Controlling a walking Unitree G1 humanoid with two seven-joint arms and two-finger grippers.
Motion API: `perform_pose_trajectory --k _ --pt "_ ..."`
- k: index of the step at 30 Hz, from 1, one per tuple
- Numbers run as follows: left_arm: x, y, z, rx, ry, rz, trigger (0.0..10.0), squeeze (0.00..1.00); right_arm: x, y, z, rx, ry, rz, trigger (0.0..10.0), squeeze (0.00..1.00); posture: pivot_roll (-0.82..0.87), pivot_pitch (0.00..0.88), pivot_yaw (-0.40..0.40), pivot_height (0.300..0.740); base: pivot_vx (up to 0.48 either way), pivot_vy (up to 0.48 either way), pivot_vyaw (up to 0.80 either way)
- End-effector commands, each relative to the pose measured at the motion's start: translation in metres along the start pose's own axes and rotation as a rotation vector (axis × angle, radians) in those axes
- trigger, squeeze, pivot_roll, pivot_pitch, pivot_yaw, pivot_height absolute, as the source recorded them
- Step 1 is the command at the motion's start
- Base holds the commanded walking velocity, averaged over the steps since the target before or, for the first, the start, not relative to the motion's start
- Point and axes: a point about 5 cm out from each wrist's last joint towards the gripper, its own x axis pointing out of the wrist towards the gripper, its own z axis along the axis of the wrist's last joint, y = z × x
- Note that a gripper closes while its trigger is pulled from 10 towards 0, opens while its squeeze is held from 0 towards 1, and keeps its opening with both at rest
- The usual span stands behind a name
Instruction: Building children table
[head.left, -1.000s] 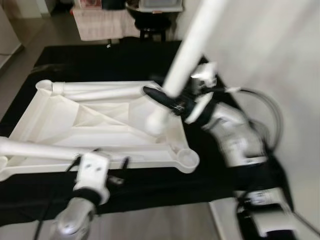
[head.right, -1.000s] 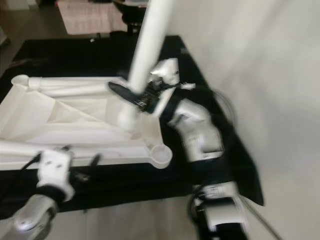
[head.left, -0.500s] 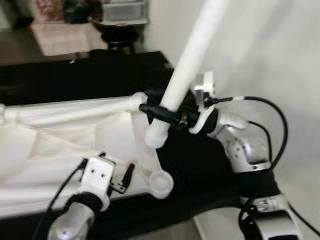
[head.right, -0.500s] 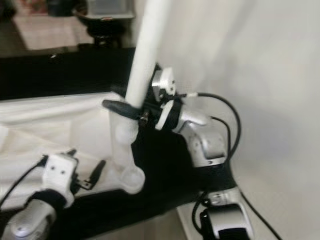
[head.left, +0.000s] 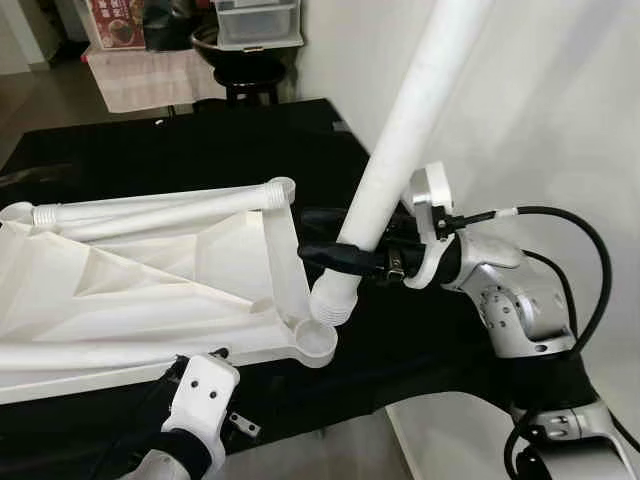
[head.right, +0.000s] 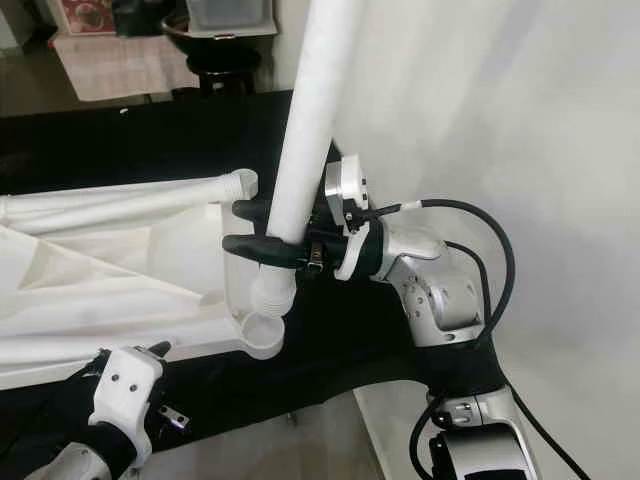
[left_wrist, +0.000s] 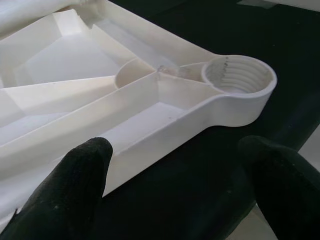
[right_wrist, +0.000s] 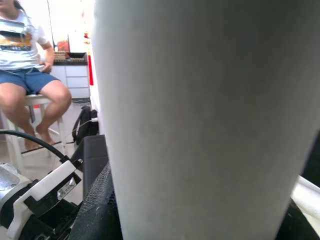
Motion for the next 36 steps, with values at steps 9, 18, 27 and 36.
perform_pose_trajectory --k 9,18,27,36 --pt "-0.004 0.001 0.001 0.048 0.029 -0.008 10.0 0.0 0.003 0.001 -0.006 0.015 0.027 -0.047 10.0 0.0 -0.23 0.172 -0.04 0.74 0.0 0.0 0.0" --pt "0.002 0.006 0.004 0.073 0.009 -0.012 10.0 0.0 0.0 0.014 -0.011 0.052 0.026 0.03 10.0 0.0 -0.22 0.166 -0.037 0.74 0.0 0.0 0.8" --pt "-0.003 -0.025 0.008 0.014 0.009 -0.308 10.0 0.0 -0.016 0.036 -0.012 0.166 0.023 0.184 10.0 0.0 -0.23 0.163 -0.031 0.74 0.0 0.0 0.44" --pt "-0.018 -0.039 0.006 -0.028 0.065 -0.476 10.0 0.0 -0.012 0.04 -0.03 0.169 0.059 0.094 10.0 0.0 -0.23 0.186 -0.02 0.74 0.0 0.0 0.0"
